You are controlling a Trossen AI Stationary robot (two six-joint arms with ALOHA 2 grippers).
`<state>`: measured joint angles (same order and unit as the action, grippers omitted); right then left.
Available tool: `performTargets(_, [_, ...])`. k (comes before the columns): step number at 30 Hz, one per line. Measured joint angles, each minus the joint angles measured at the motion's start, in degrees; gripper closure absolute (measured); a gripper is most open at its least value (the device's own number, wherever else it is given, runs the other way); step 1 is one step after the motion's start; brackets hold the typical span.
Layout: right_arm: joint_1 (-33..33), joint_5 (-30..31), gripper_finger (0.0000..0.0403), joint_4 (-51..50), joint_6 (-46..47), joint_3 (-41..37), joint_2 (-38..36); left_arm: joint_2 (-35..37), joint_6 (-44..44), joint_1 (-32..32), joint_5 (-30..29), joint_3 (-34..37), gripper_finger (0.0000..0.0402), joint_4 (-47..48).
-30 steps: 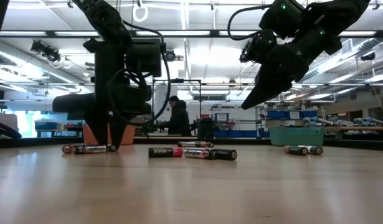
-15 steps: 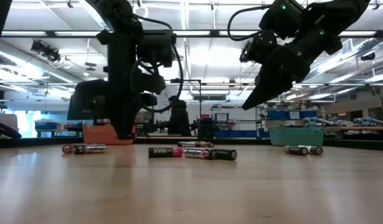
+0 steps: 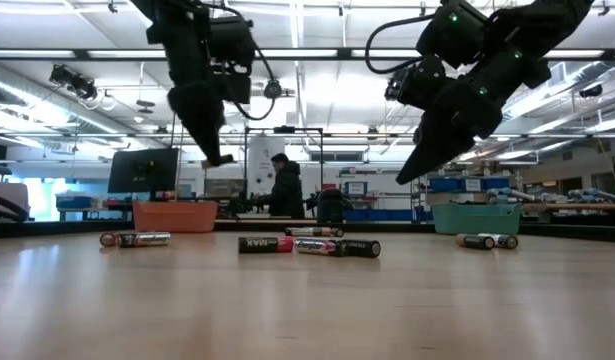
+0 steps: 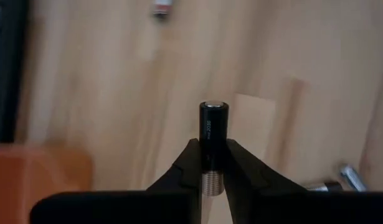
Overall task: Sort batteries
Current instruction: Put the black-orange battery into the orange bin
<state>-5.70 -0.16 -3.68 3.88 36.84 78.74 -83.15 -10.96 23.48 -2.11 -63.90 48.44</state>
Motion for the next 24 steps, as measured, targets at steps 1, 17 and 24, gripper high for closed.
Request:
performTargets(1, [-0.3,0.0,0.0394,0.1,0.1,0.0,0.0,0.9,1.2,1.4,0.0,0.0,0.0358,0.3])
performTargets(17, [-13.7,0.0,0.0394,3.2,-3.6,0.0,0.0,3.3,10.2,17.7,-0.4,-0.1,0.0358,0.8])
performTargets(24, [-17.5,-5.2,0.0394,4.9,4.3,0.0,0.0,3.4,14.8,17.8,0.2,-0.1,0.0358,-3.2])
